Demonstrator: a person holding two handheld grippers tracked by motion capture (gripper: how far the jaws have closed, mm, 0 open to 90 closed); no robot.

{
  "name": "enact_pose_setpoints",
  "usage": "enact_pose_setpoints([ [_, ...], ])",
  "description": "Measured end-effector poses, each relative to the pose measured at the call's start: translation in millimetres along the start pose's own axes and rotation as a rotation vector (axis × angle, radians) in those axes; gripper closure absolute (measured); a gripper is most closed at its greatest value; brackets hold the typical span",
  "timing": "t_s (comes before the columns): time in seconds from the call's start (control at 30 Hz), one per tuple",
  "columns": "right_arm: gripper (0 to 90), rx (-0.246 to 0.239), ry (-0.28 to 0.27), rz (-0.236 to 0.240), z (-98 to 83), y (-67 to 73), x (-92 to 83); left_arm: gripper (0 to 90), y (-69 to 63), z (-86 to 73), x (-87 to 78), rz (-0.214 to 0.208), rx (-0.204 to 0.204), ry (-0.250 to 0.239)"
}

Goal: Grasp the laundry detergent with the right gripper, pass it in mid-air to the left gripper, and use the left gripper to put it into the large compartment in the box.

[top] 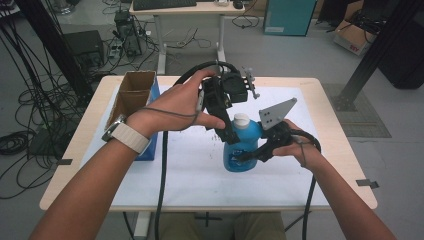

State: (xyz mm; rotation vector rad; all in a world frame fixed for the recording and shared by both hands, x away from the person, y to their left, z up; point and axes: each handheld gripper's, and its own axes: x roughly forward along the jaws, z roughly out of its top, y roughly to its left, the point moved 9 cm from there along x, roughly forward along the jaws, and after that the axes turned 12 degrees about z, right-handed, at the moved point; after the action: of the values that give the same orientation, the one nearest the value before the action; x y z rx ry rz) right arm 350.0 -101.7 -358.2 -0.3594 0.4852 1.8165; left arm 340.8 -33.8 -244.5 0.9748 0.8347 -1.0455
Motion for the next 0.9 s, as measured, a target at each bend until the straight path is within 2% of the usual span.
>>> enact_pose_setpoints([
  [0.07, 42.2, 0.001, 0.0, 0.0, 0.1, -0.3, 1.2, 4.6, -0.7, 1.3, 1.8, -0.006, -0.012, -0.007],
  [0.13, 42.2, -0.001, 0.004, 0.002, -0.1, -0.3, 2.4, 4.5, -0.3, 0.8, 3.1, -0.01, 0.0, 0.0],
  [0.17, 42.2, -0.001, 0.005, 0.003, -0.2, -0.3, 2.8, 4.5, -1.0, 1.4, 4.4, -0.009, -0.011, -0.004],
  [0.2, 42.2, 0.002, 0.005, 0.004, -0.3, -0.1, 3.4, 4.6, -0.1, 0.9, 5.1, -0.007, -0.002, 0.003],
  [0.33, 42.2, 0.002, 0.006, 0.006, -0.8, -0.1, 4.6, 5.0, -0.9, 1.7, 7.2, -0.007, -0.012, -0.003],
  [0.37, 42.2, 0.003, 0.005, 0.006, -0.8, -0.1, 4.6, 5.0, 0.1, 1.2, 7.7, -0.006, -0.002, 0.001],
  [0.4, 42.2, 0.002, 0.007, 0.007, -1.1, -0.3, 4.6, 5.0, -0.6, 1.5, 8.5, -0.007, -0.011, -0.001],
  [0.43, 42.2, 0.001, 0.007, 0.006, -1.1, -0.3, 4.6, 5.0, 0.0, 0.7, 8.8, -0.009, 0.001, 0.007],
  [0.53, 42.3, 0.003, 0.006, 0.006, -0.9, 0.0, 4.5, 5.4, -0.6, 1.5, 10.8, -0.009, -0.013, 0.001],
  [0.73, 42.2, 0.0, 0.005, 0.006, -0.9, -0.1, 5.0, 6.0, -0.1, 2.0, 12.1, -0.015, -0.015, -0.001],
  [0.77, 42.2, 0.0, 0.006, 0.007, -1.1, -0.2, 5.1, 6.0, 0.5, 1.3, 12.3, -0.013, -0.005, 0.004],
  [0.9, 42.3, -0.004, 0.011, 0.006, -2.0, -1.1, 5.1, 6.0, 0.2, 0.8, 13.2, -0.016, -0.015, 0.004],
])
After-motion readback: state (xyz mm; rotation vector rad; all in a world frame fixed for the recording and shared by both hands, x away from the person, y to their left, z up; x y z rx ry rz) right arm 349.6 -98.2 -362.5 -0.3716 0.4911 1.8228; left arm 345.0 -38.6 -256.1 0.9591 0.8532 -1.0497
